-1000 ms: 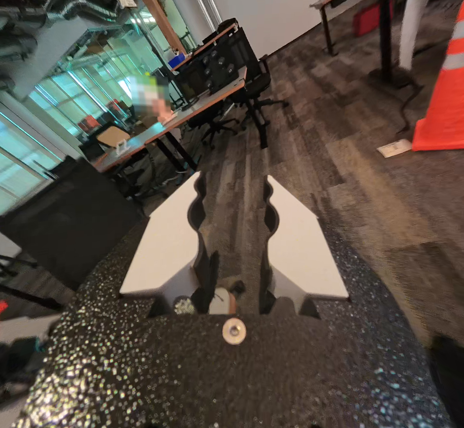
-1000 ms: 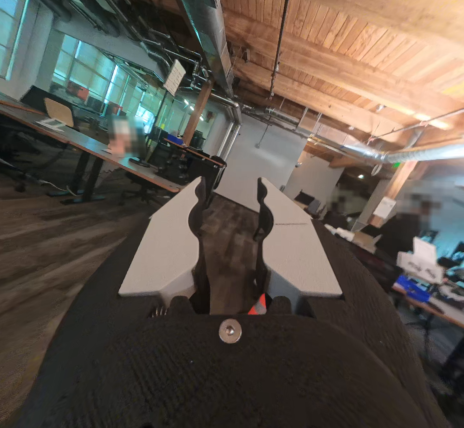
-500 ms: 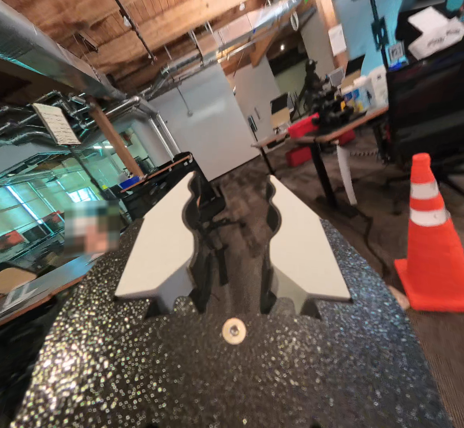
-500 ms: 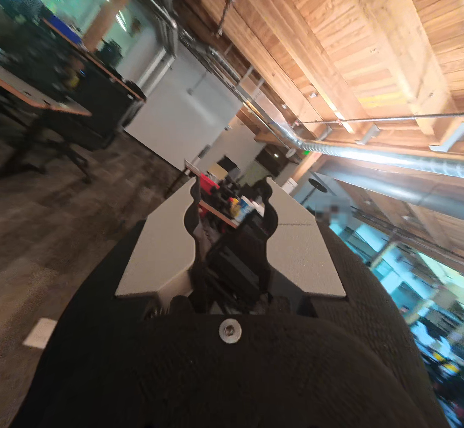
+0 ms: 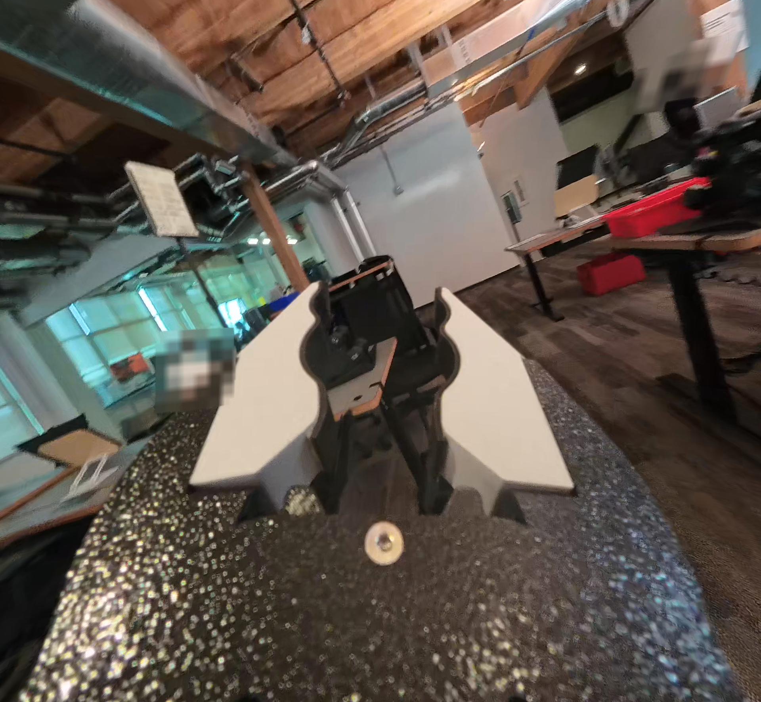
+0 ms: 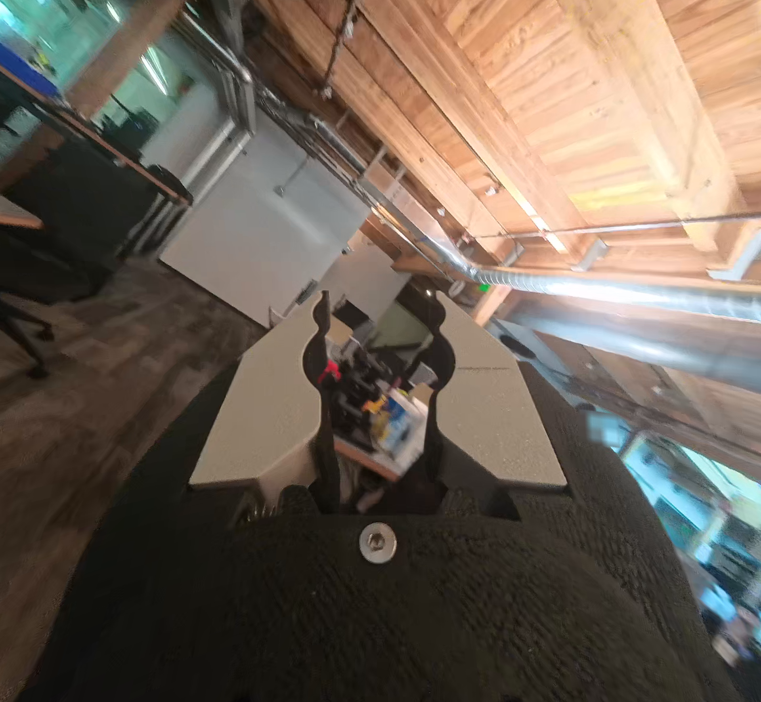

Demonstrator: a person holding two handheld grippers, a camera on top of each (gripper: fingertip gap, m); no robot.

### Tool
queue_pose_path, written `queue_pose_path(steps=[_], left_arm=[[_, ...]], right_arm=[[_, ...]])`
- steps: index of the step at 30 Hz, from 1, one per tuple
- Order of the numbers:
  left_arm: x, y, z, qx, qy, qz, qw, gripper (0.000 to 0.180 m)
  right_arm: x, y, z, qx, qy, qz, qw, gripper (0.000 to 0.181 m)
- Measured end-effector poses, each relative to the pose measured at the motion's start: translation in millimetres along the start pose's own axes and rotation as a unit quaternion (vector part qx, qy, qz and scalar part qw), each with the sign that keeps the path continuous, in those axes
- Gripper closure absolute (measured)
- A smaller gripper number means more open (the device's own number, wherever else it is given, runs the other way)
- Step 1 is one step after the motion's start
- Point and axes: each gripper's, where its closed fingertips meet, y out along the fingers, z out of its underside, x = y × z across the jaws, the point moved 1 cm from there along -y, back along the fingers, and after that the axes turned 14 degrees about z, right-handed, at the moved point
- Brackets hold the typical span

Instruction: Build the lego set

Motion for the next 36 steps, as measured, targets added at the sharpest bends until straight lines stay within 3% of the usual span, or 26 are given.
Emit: queue_pose_path(steps=[4, 10, 15, 23, 30, 36], left_arm=[[21.5, 60.8, 81.2, 0.056, -0.011, -0.03, 0.998, 0.132], [64.6, 208.2, 162.3, 0.117, 0.072, -0.037, 0.99, 0.131], [80.2, 383.8, 167.1, 0.051, 0.073, -0.002, 0.996, 0.131], [-17.7, 646.6, 155.9, -0.091, -0.016, 0.101, 0.991, 0.133], [-122.0, 834.5, 190.9, -0.058, -0.08, 0.184, 0.978, 0.132], [-146.8, 972.3, 185.2, -0.098, -0.07, 0.195, 0.973, 0.132]], right_arm=[[96.6, 82.6, 21.8, -0.033, 0.017, -0.014, 0.999, 0.134], [223.1, 207.0, 85.7, -0.012, 0.006, -0.04, 0.999, 0.135], [264.7, 320.3, 105.0, -0.031, 0.005, -0.007, 0.999, 0.135], [302.1, 422.8, 246.2, 0.063, -0.003, 0.019, 0.998, 0.135], [317.9, 550.6, 377.6, 0.141, 0.03, 0.062, 0.988, 0.135], [326.8, 667.4, 439.4, 0.142, 0.069, 0.079, 0.984, 0.135]])
